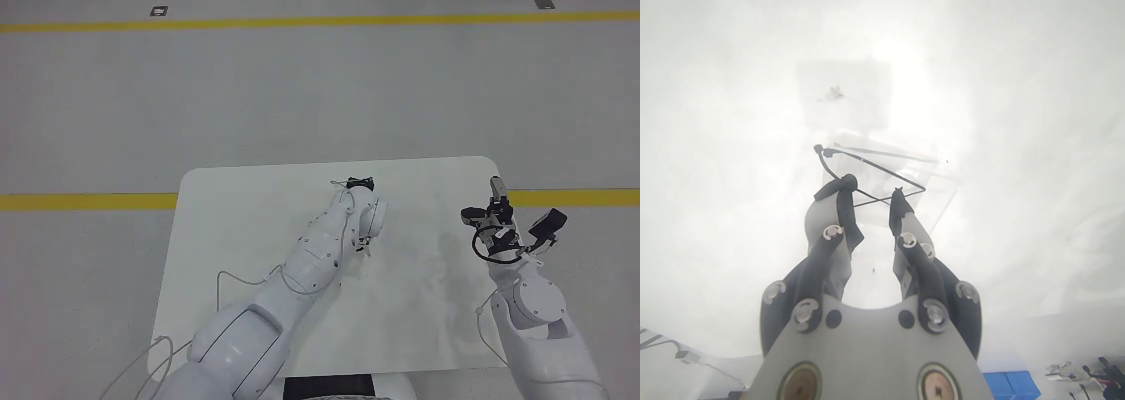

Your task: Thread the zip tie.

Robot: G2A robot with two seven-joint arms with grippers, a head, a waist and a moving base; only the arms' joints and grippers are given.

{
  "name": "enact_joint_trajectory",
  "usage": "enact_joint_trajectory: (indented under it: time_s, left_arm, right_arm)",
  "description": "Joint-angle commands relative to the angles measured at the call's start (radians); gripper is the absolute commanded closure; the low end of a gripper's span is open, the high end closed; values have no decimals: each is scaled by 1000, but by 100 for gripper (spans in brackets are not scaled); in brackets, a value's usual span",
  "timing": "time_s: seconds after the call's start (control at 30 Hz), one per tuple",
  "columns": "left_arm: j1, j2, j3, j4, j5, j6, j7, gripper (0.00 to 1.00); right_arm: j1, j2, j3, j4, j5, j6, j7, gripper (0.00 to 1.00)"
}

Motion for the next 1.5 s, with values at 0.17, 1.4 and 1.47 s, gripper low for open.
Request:
enact_joint_trajectory:
  time_s: [0.17,1.4,1.47]
  left_arm:
    - [14,6,0,-29,25,0,-39,77]
    - [-23,-8,-29,69,10,0,33,75]
    - [-26,-10,-31,78,5,0,44,75]
  right_arm:
    - [0,0,0,0,0,0,0,0]
    - [0,0,0,0,0,0,0,0]
    - [0,0,0,0,0,0,0,0]
